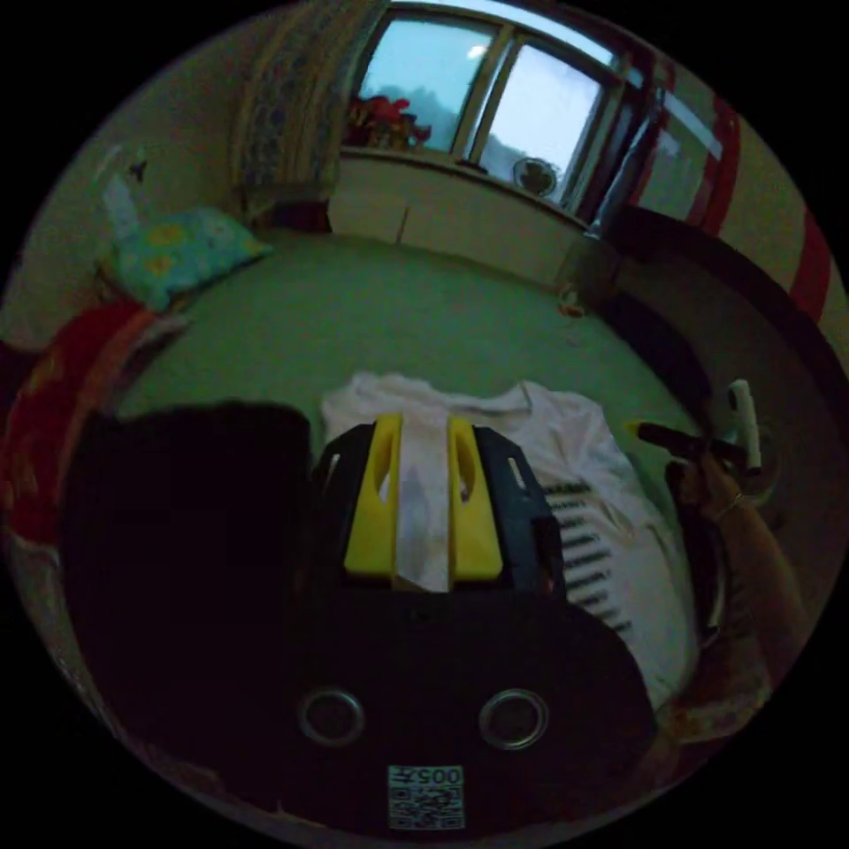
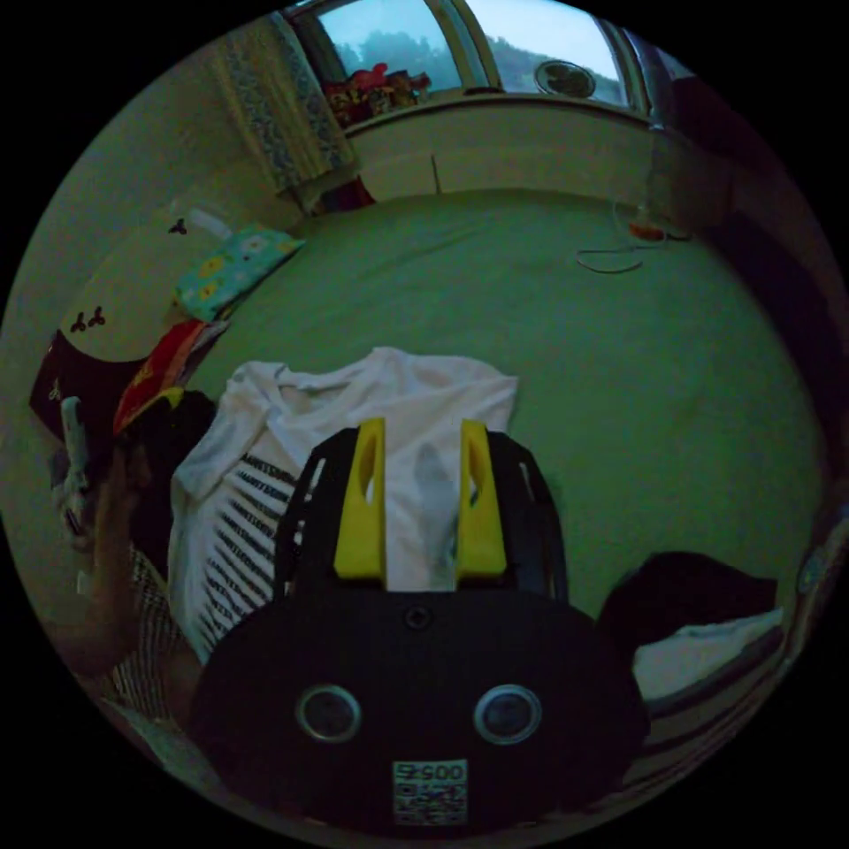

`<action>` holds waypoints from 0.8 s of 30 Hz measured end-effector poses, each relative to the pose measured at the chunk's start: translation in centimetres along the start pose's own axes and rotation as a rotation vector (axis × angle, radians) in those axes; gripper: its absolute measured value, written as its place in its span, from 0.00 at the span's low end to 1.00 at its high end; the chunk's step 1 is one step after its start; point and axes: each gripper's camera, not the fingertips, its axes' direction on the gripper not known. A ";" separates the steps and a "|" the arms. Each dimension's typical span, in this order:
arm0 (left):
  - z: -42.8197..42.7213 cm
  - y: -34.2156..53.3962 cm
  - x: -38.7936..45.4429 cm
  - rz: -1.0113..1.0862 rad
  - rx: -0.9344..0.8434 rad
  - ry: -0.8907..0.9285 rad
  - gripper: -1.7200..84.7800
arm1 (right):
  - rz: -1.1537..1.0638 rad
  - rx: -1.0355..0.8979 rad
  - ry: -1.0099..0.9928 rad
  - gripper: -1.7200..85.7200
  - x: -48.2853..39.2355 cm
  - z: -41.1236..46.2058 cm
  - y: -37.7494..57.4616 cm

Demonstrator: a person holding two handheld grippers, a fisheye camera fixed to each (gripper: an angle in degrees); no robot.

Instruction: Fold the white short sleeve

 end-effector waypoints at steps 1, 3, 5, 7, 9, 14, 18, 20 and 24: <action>1.0 -2.1 -1.6 0.002 -0.054 0.029 0.15 | 0.029 -0.003 0.008 0.15 0.7 0.3 -0.9; 2.7 -4.4 -3.6 0.001 -0.115 0.052 0.18 | 0.084 -0.004 -0.017 0.16 1.8 0.9 -2.2; 4.4 -6.1 -5.2 -0.017 -0.196 0.069 0.19 | 0.166 -0.001 -0.040 0.16 3.1 1.7 -3.6; 6.0 -7.4 -6.4 -0.031 -0.284 0.115 0.21 | 0.205 -0.004 -0.036 0.16 3.5 2.3 -4.4; 6.4 -8.2 -6.7 -0.021 -0.305 0.120 0.20 | 0.222 -0.032 -0.031 0.16 3.7 3.1 -5.0; 5.3 -9.9 -8.3 -0.049 -0.306 0.107 0.14 | 0.201 -0.050 0.087 0.11 1.4 4.3 -4.3; 2.8 -10.4 -9.0 -0.054 -0.329 0.201 0.07 | 0.107 -0.082 0.032 0.01 -1.5 3.3 -2.6; 0.9 -10.4 -9.1 -0.049 -0.301 0.214 0.05 | 0.085 -0.046 0.111 0.01 -3.2 1.0 -1.7; -5.2 -12.0 -8.8 -0.005 -0.222 0.146 0.04 | 0.107 0.073 0.181 0.00 -4.5 -4.4 -1.5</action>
